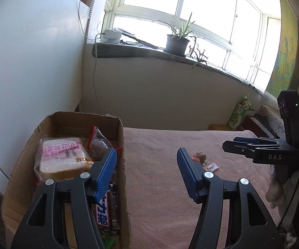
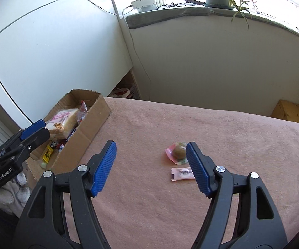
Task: Organize snacks
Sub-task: 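Move both grippers to the round brown candy and pink wrapped candy, then grasp the round brown candy with left gripper while right grasps the pink wrapped candy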
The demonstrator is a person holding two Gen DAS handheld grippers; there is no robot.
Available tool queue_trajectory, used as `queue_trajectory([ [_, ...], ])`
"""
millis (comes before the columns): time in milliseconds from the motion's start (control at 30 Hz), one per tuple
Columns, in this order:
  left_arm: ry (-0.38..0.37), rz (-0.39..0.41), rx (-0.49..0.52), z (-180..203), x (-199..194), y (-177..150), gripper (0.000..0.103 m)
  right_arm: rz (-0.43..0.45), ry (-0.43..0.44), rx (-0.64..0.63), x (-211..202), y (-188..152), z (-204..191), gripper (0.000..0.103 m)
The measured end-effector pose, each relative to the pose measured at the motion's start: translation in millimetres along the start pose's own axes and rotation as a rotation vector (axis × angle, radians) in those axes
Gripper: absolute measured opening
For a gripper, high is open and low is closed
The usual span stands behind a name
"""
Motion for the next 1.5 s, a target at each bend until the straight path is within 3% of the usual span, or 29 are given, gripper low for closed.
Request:
queue_trajectory([
  [133, -0.043, -0.054, 0.026, 26, 22, -4, 0.06, -0.014, -0.075, -0.022, 7, -13, 34, 0.072],
  [300, -0.064, -0.121, 0.035, 45, 52, -11, 0.06, -0.064, -0.049, -0.08, 24, -27, 50, 0.072],
  [533, -0.094, -0.185, 0.046, 67, 93, -5, 0.06, -0.168, 0.016, -0.259, 51, -42, 47, 0.052],
  [700, -0.116, -0.237, 0.073, 84, 126, -2, 0.048, -0.18, 0.051, -0.343, 62, -39, 49, 0.052],
  [933, -0.142, -0.293, 0.132, 106, 156, -4, 0.047, -0.204, 0.139, -0.398, 69, -42, 42, 0.052],
  [1267, -0.181, -0.32, 0.153, 118, 166, -7, 0.047, -0.207, 0.143, -0.439, 72, -50, 38, 0.055],
  [1367, -0.18, -0.329, 0.171, 122, 169, -10, 0.047, -0.201, 0.125, -0.455, 72, -51, 38, 0.05],
  [1500, -0.168, -0.335, 0.205, 123, 172, -12, 0.041, -0.194, 0.108, -0.445, 71, -49, 42, 0.034],
])
Point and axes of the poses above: each gripper's, at about its wrist camera, not at the fingertips, and x roughly the way its jaws point, z to its right, y to its top, the point moved 8 cm from there along x, roughly the way its jaws point, and after that the axes turned 11 degrees about x, right-handed, at the moved point
